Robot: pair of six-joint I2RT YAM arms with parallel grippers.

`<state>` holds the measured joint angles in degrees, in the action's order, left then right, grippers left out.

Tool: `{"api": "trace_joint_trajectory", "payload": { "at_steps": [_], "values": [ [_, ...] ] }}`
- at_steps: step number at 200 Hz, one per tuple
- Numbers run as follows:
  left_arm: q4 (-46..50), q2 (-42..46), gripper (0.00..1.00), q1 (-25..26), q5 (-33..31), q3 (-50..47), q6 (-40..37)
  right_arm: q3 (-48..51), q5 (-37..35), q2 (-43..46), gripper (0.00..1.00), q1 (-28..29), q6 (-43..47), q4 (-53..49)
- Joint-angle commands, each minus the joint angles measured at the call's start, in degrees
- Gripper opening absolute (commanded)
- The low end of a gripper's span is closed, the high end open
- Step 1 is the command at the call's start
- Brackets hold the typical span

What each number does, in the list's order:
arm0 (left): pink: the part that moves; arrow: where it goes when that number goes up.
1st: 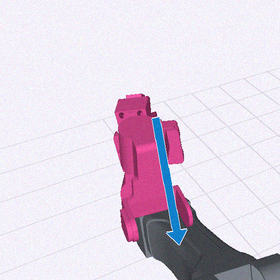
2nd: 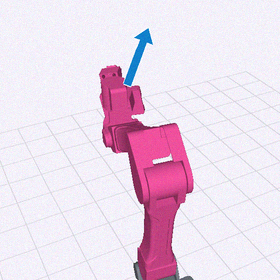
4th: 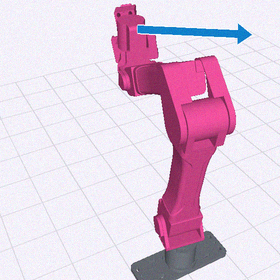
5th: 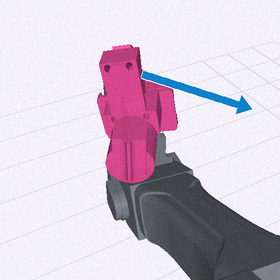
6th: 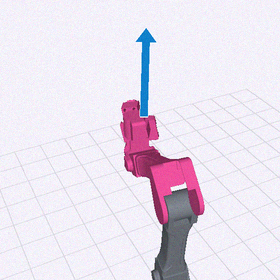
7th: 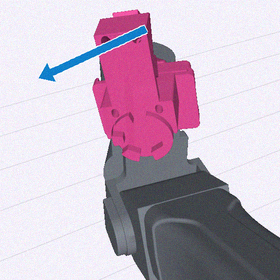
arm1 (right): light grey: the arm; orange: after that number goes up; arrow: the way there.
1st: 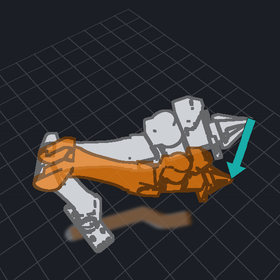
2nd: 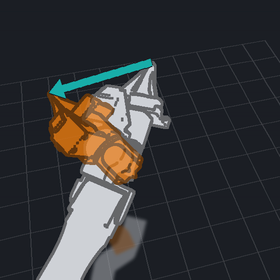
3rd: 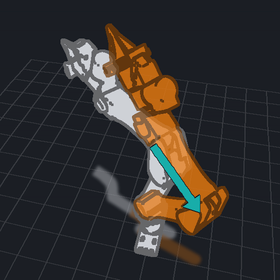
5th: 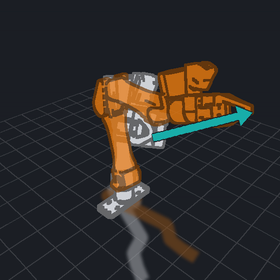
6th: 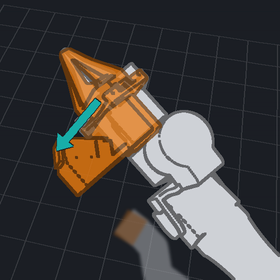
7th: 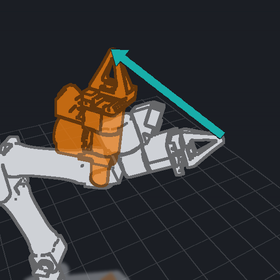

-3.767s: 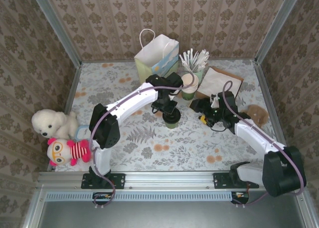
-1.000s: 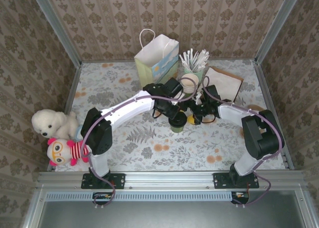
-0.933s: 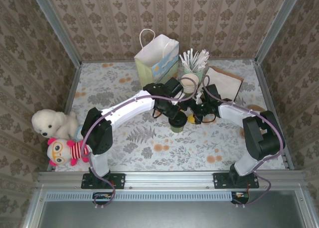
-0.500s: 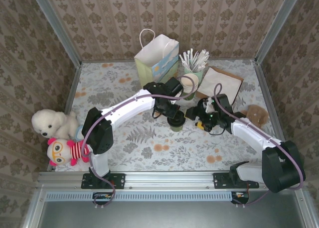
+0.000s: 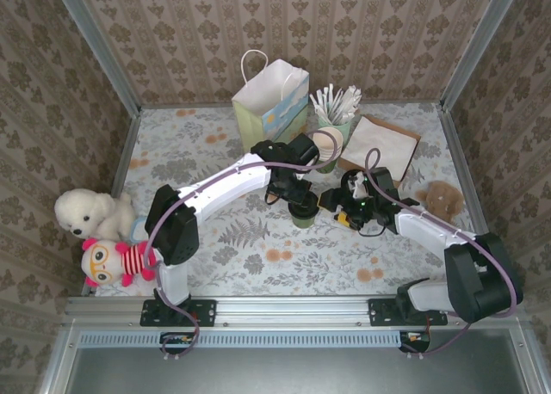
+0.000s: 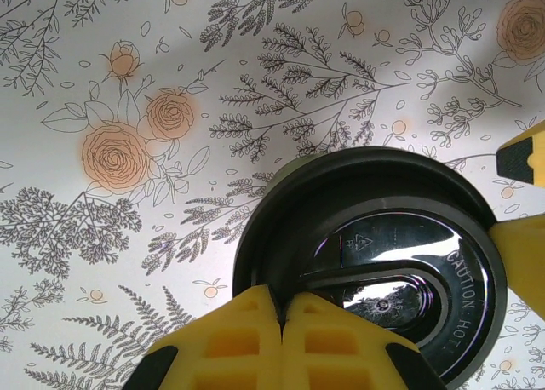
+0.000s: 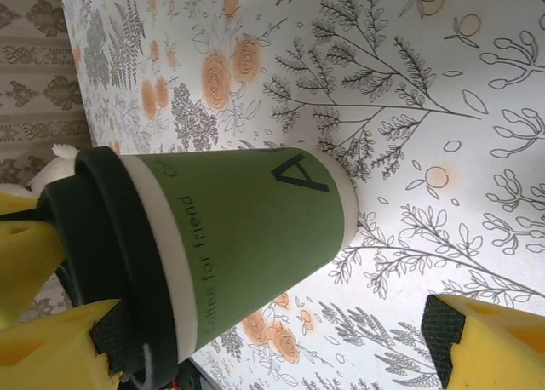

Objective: Pack the takeout coffee

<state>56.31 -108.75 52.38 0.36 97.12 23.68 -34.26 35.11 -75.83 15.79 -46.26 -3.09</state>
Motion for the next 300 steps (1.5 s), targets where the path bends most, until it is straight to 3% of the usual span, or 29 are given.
{"api": "trace_joint_trajectory", "payload": {
  "at_steps": [1, 34, 78, 107, 155, 198, 222, 273, 300],
  "values": [
    [1.85, -1.14, 0.0, 0.62, 0.79, -0.66, 1.78, 2.03, -0.41, -0.17, 0.9, 0.25, -0.23, 0.72],
    [0.77, -0.88, 0.0, 0.73, 0.76, -2.23, 3.62, 3.76, -4.05, 0.43, 0.91, 0.29, 0.12, -1.87],
    [-6.33, -1.12, 0.0, 0.73, 5.42, -12.74, 7.51, 8.72, -6.42, -4.78, 0.91, 0.4, -0.71, -0.3],
    [-4.21, -2.39, 0.0, 0.65, 4.24, -8.84, 5.45, 5.6, -4.97, -5.44, 0.9, 0.57, 0.05, -1.72],
    [2.39, -1.03, 0.0, 0.05, 0.16, 0.84, 4.72, -1.16, -3.43, 3.48, 0.92, 0.47, 0.34, -6.13],
    [3.2, -1.2, 0.01, 0.09, -0.28, 2.56, 7.27, -0.9, 3.18, 5.53, 0.96, 0.56, -4.42, 1.84],
    [3.19, -1.55, 0.0, 0.28, -0.09, 2.9, 7.96, -1.13, 3.04, 4.95, 0.97, 0.89, -4.33, 2.48],
    [2.06, -0.95, 0.13, 0.42, 2.19, 3.25, 7.61, -1.81, 2.23, 1.04, 0.97, 2.83, -4.56, 2.41],
    [1.7, 0.06, 0.15, 0.27, 1.96, 3.28, 7.52, -1.78, 1.11, 0.92, 0.97, 2.93, -4.05, 1.3]
  ]
}}
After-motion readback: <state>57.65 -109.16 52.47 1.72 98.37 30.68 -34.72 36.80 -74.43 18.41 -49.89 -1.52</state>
